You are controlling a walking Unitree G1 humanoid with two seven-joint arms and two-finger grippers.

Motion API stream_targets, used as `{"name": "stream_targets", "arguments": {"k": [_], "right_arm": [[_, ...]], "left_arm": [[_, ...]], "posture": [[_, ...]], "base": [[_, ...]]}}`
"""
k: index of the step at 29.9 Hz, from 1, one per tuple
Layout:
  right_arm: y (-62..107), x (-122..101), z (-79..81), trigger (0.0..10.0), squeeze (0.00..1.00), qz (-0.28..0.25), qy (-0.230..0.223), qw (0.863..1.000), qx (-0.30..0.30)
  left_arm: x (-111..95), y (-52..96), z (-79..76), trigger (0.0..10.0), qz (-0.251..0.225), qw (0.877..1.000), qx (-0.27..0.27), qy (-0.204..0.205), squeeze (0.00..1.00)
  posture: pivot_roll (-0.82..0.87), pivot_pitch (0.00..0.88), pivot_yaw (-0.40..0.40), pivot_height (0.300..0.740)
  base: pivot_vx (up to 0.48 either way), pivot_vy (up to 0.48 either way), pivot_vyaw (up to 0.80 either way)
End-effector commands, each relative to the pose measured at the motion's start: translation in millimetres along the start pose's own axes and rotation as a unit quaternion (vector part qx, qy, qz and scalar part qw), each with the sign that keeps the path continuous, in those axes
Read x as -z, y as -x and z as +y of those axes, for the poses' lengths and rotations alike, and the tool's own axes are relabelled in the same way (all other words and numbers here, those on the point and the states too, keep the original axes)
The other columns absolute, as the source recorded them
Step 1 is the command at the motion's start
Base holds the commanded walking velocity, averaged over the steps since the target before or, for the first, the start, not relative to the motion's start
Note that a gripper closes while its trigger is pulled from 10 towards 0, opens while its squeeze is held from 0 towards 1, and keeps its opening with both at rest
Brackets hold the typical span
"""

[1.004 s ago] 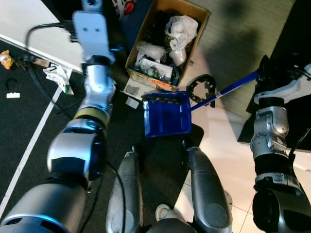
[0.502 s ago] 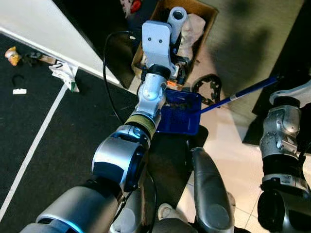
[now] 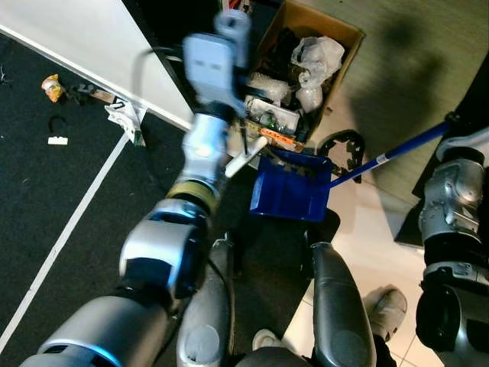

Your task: Sweep floor

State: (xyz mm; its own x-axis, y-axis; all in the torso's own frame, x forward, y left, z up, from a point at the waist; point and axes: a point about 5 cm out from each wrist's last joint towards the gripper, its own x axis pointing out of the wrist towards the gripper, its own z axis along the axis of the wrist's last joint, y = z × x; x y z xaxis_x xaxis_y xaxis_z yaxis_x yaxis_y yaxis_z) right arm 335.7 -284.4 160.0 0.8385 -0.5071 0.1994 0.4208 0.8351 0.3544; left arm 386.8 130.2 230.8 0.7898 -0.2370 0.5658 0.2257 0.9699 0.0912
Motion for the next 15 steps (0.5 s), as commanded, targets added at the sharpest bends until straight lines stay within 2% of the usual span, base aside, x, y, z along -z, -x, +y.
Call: {"name": "stream_targets", "arguments": {"k": [1,4,6,10,12,15], "right_arm": [[11.6,24,-14.3,10.0,0.00,0.066,0.000,0.998,0.018],[1.6,5,-12.7,10.0,0.00,0.033,0.018,0.999,-0.002],[-5.8,-9,-6.3,10.0,0.00,0.000,0.021,1.000,-0.018],[-10.4,-17,2.1,10.0,0.00,-0.020,0.024,0.999,-0.036],[-13.8,-19,12.3,10.0,0.00,-0.026,0.037,0.997,-0.062],[-15.0,-21,16.2,10.0,0.00,-0.027,0.044,0.996,-0.072]], "left_arm": [[-2,6.6,8.9,10.0,-0.016,1.000,-0.001,-0.013,0.00],[-4,14.9,32.5,10.0,-0.013,0.999,-0.018,-0.040,0.00],[-6,21.3,47.0,10.0,-0.017,0.998,-0.038,-0.047,0.00],[-8,26.6,56.6,10.0,-0.019,0.997,-0.052,-0.051,0.00],[-9,30.6,63.8,10.0,-0.018,0.997,-0.059,-0.054,0.00],[-9,31.7,66.1,10.0,-0.019,0.996,-0.060,-0.056,0.00]], "posture": [[-0.02,0.394,0.076,0.731],[-0.02,0.406,0.068,0.731],[-0.02,0.410,0.067,0.731],[-0.02,0.416,0.065,0.731],[-0.02,0.417,0.064,0.731],[-0.01,0.415,0.062,0.731]], "base": [[0.000,0.000,0.00],[0.000,0.000,0.00],[0.000,0.000,0.00],[0.000,0.000,0.00],[0.000,0.000,0.00],[0.000,0.000,0.00]]}}
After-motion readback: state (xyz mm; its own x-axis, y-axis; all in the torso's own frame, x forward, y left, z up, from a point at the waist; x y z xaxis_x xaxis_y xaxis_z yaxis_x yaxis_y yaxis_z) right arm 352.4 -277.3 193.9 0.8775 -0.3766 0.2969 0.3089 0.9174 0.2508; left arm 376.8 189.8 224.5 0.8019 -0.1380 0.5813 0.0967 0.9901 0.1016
